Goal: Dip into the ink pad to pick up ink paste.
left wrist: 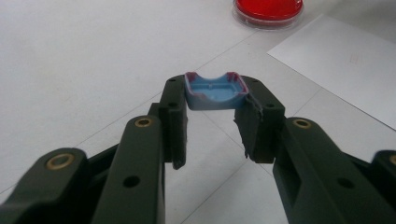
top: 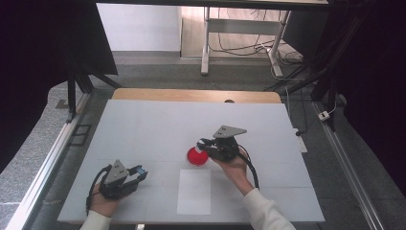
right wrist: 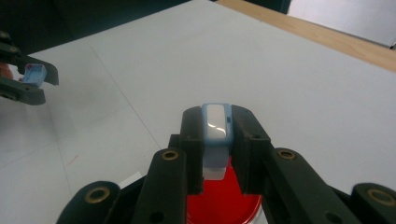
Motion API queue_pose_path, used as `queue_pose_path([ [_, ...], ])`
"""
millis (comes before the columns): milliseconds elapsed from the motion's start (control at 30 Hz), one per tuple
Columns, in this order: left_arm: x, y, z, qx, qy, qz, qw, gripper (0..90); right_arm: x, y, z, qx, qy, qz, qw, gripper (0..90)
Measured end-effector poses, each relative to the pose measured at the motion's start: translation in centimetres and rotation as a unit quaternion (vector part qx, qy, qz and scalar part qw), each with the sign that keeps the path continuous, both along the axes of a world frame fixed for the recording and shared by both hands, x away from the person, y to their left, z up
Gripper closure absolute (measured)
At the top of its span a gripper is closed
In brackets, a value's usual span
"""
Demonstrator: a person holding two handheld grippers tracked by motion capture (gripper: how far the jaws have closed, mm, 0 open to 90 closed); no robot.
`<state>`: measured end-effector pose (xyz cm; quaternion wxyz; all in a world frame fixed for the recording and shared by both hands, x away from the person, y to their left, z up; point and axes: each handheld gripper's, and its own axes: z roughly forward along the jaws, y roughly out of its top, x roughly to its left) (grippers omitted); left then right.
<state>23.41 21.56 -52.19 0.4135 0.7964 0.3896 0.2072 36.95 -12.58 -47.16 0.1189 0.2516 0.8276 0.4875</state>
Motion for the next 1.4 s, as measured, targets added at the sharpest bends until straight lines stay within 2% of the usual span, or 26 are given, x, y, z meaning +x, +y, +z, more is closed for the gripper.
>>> queue_pose_path([
  [233,-0.1,0.0,0.0,0.0,0.0,-0.001,1.0,64.8,0.4,0.5,-0.9,-0.023,0.011,-0.001,0.9997,74.7],
  [633,0.0,0.0,0.0,0.001,0.001,-0.002,1.0,64.8,0.8,1.3,-2.1,-0.052,0.012,-0.005,0.9986,74.7],
  [1267,-0.1,0.0,0.0,-0.001,-0.002,-0.003,1.0,64.8,0.9,1.7,-2.8,-0.072,0.005,-0.009,0.9974,74.7],
  [1400,-0.1,0.0,0.0,0.0,-0.002,-0.003,1.0,64.8,0.9,1.7,-2.8,-0.07,0.005,-0.008,0.9975,74.6],
])
